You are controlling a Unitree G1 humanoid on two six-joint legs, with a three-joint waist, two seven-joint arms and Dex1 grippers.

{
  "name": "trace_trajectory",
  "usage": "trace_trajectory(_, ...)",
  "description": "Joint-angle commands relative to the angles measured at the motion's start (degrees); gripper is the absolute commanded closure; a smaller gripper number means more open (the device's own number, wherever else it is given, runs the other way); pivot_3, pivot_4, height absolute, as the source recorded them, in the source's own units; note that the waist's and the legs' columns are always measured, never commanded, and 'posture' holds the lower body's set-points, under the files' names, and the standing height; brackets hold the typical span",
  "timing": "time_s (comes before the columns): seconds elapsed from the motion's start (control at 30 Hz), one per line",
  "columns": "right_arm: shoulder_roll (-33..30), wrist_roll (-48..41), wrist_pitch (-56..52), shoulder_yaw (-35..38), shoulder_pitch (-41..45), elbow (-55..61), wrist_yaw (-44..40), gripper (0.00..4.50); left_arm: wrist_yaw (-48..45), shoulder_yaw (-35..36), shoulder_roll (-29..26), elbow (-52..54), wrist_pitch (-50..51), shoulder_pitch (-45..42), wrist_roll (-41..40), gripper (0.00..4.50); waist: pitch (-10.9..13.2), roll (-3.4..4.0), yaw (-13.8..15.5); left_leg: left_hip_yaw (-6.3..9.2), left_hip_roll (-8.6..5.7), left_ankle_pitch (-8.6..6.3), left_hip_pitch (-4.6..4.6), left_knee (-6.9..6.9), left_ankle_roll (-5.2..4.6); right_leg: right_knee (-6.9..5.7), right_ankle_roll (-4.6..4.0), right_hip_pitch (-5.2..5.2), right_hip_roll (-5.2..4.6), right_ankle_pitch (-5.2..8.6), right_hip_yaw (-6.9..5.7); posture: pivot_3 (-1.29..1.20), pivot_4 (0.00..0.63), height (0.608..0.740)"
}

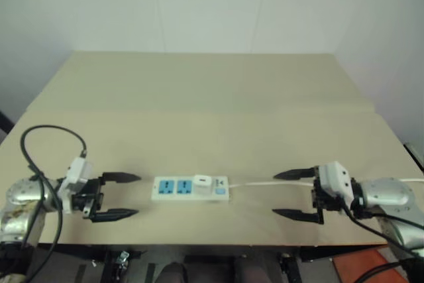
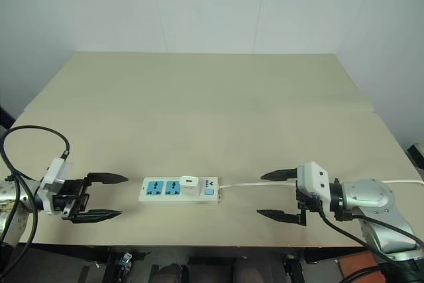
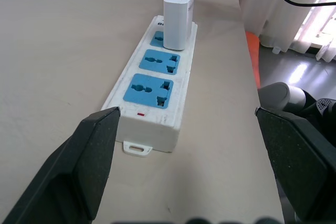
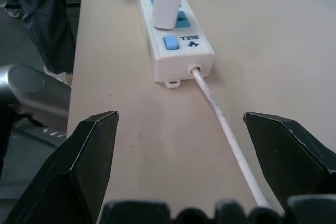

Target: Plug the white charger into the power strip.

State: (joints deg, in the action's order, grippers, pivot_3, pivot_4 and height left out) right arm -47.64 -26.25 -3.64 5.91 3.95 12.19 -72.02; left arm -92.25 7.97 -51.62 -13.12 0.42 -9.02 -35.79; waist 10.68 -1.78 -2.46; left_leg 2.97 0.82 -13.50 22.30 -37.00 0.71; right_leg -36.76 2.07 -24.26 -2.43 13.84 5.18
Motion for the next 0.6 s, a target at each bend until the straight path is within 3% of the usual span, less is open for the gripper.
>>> trace_trajectory(0.03, -1.0, -0.8, 0.1, 3.0, -1.0, 2.5, 1.0, 0.05, -0.2, 1.2, 0.4, -0.4, 0.7, -2.1, 0.2, 0.00, 0.0, 0.00, 0.0, 0.00, 0.00, 0.00, 0.00, -0.01, 0.00, -0.01, 0.00, 0.01, 0.00, 0.00, 0.00, 0.00, 0.150, 0.740)
trace_trajectory(0.6, -2.0, -1.1, 0.4, 5.7, -3.1, 4.1, 1.2, 0.05, -0.1, -0.3, 6.1, -2.2, 1.5, -5.9, 2.3, 0.00, 0.0, -0.02, 0.0, 0.00, -0.02, 0.00, -0.03, -0.21, 0.00, -0.19, -0.02, 0.06, 0.01, -0.01, 0.01, 0.00, 0.150, 0.740)
